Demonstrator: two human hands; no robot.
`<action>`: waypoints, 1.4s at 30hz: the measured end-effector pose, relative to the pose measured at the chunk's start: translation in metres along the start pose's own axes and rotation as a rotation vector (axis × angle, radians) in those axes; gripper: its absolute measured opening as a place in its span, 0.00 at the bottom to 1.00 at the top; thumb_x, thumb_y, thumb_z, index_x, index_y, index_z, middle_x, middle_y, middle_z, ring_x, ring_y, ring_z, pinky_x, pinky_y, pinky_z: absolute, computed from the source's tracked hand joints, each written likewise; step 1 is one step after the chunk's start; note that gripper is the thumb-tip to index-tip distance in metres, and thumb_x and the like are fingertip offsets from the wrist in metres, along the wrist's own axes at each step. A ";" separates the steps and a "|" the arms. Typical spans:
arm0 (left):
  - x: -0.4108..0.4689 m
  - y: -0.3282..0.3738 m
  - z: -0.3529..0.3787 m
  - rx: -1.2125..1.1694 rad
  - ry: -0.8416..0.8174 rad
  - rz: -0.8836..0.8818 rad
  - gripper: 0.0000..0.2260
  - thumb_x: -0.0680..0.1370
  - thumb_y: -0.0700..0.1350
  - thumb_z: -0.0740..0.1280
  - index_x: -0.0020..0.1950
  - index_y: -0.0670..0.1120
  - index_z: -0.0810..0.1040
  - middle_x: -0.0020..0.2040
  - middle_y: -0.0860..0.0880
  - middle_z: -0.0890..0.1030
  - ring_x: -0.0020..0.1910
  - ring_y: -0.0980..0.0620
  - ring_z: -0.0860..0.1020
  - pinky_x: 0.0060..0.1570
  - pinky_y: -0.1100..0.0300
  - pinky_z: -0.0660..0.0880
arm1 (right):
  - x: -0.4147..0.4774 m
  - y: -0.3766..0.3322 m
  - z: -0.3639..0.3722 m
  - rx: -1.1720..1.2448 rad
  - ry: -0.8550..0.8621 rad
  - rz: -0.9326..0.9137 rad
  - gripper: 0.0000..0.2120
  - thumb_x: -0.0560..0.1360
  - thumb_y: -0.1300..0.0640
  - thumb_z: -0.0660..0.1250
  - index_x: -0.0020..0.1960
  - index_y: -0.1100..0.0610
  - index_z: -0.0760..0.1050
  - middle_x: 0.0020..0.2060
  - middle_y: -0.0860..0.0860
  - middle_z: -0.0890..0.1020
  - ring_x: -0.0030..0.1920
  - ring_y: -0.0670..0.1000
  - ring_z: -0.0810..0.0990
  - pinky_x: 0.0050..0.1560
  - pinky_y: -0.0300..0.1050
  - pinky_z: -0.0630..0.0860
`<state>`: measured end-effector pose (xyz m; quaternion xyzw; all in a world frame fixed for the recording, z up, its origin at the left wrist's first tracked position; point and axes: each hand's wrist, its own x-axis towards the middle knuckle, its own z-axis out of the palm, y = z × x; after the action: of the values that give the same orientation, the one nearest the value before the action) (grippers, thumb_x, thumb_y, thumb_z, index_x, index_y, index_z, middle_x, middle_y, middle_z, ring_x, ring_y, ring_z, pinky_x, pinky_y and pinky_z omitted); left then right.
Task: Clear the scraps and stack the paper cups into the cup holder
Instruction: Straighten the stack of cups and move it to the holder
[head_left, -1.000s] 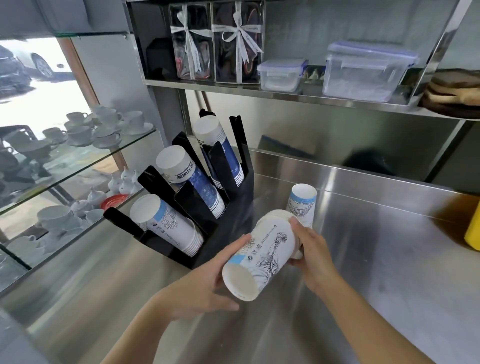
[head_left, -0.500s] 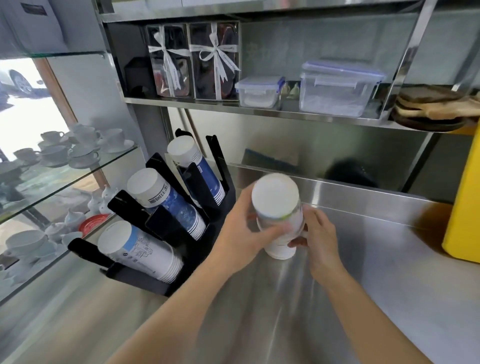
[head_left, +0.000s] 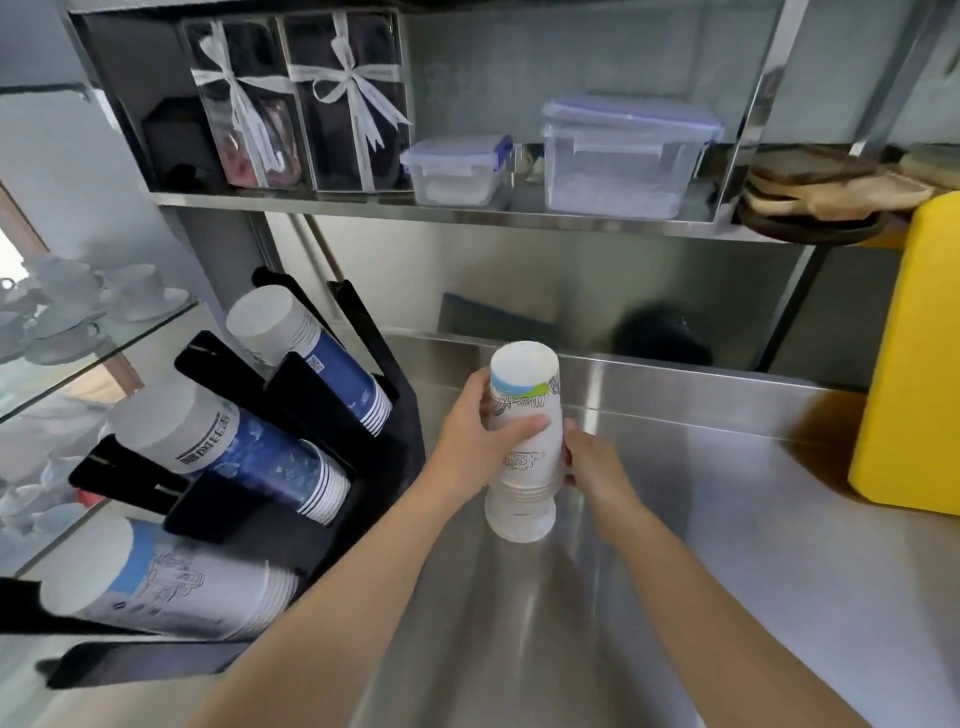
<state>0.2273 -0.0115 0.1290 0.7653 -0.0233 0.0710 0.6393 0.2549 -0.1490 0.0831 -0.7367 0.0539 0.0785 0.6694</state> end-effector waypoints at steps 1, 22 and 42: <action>-0.001 -0.012 0.002 0.008 -0.025 -0.035 0.25 0.68 0.42 0.75 0.63 0.49 0.70 0.56 0.52 0.79 0.56 0.53 0.76 0.53 0.64 0.74 | 0.002 0.011 0.000 -0.029 -0.023 0.019 0.18 0.79 0.54 0.53 0.41 0.57 0.78 0.37 0.52 0.81 0.40 0.51 0.79 0.45 0.48 0.74; -0.043 -0.099 0.014 -0.283 -0.064 -0.479 0.26 0.74 0.65 0.55 0.68 0.54 0.69 0.68 0.54 0.73 0.66 0.58 0.70 0.71 0.55 0.60 | -0.037 0.082 0.021 -0.245 -0.075 -0.113 0.32 0.56 0.50 0.76 0.53 0.32 0.64 0.53 0.35 0.78 0.56 0.38 0.75 0.58 0.41 0.71; -0.124 0.066 -0.092 -0.164 0.279 0.105 0.09 0.78 0.47 0.61 0.54 0.48 0.78 0.47 0.56 0.83 0.46 0.64 0.80 0.45 0.72 0.73 | -0.139 -0.065 0.073 -0.049 -0.178 -0.510 0.36 0.62 0.58 0.78 0.63 0.42 0.64 0.57 0.38 0.77 0.55 0.38 0.76 0.54 0.30 0.73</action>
<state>0.0888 0.0600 0.1925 0.6911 0.0198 0.2077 0.6919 0.1275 -0.0740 0.1658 -0.7329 -0.1942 -0.0268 0.6515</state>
